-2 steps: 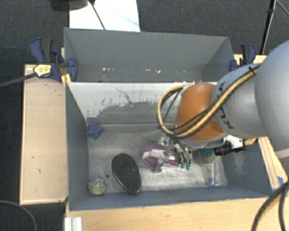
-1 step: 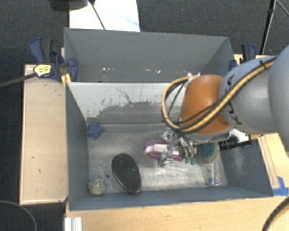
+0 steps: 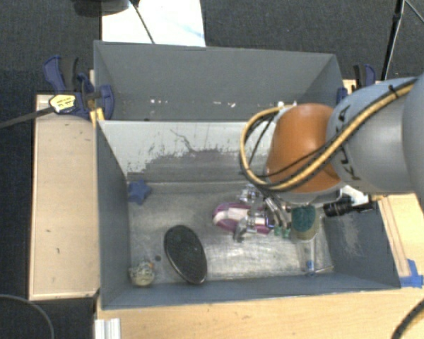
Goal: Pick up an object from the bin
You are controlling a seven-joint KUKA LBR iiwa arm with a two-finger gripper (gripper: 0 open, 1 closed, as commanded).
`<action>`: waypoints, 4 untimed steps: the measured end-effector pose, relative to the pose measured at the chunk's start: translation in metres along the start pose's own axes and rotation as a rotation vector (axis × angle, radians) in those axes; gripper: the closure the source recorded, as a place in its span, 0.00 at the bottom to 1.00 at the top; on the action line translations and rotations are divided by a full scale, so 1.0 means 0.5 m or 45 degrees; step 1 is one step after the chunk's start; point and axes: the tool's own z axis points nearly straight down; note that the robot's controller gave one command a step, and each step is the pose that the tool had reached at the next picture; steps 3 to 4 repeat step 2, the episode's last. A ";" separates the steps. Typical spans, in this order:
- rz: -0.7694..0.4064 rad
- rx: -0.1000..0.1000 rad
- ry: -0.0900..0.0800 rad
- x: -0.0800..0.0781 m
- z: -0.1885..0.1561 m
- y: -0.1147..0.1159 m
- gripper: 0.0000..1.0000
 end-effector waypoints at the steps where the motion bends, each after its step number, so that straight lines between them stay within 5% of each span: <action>1: -0.003 0.000 0.000 -0.001 -0.055 0.001 1.00; 2: -0.009 0.000 -0.001 -0.004 -0.156 0.002 1.00; 4: -0.009 0.000 -0.001 -0.004 -0.156 0.002 1.00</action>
Offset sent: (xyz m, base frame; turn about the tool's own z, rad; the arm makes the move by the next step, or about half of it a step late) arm 0.0000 0.0000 0.0264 0.0000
